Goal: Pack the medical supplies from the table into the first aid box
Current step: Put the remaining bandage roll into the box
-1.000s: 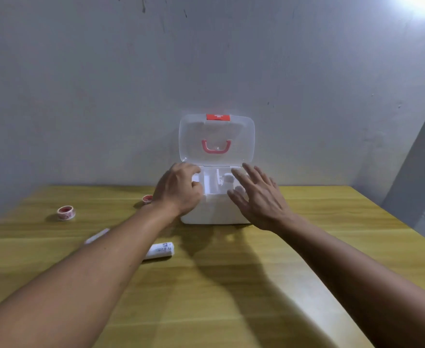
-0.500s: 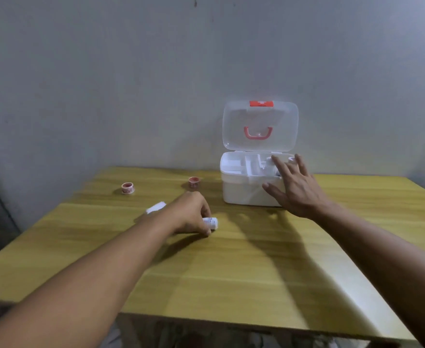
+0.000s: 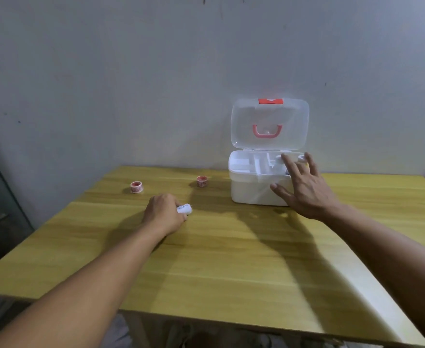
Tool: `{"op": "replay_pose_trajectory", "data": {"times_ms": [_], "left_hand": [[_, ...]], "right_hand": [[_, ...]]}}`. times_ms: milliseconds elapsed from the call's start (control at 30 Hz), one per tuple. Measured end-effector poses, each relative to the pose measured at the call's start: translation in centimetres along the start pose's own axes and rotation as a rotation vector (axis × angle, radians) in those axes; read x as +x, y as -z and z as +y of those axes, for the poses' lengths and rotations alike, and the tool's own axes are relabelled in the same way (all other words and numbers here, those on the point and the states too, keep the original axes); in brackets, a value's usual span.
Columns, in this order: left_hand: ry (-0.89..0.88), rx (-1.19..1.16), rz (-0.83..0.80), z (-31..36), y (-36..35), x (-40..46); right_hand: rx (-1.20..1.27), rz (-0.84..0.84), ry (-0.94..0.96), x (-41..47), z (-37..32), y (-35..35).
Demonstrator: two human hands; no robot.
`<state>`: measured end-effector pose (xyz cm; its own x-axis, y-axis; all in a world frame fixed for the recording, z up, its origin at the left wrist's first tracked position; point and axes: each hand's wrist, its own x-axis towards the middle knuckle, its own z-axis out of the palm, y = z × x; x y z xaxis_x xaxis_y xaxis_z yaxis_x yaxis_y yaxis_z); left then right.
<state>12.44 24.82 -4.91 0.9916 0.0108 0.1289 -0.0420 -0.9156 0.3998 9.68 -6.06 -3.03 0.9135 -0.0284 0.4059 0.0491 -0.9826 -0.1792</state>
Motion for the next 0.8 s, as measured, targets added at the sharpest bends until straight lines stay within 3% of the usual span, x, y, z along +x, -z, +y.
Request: {"op": "replay_pose_trajectory", "data": {"times_ms": [200, 367, 600, 800], "left_hand": [[-0.107, -0.194, 0.096, 4.8, 1.7, 2.0], [-0.269, -0.324, 0.075, 11.3, 3.6, 4.6], [-0.348, -0.225, -0.008, 16.5, 2.0, 8.1], [-0.347, -0.066, -0.058, 18.1, 0.2, 9.9]], "right_hand": [[-0.043, 0.006, 0.024, 0.2, 0.5, -0.4], [-0.035, -0.023, 0.035, 0.6, 0.6, 0.4], [0.032, 0.062, 0.005, 0.0, 1.4, 1.7], [0.043, -0.013, 0.009, -0.5, 2.9, 1.4]]}}
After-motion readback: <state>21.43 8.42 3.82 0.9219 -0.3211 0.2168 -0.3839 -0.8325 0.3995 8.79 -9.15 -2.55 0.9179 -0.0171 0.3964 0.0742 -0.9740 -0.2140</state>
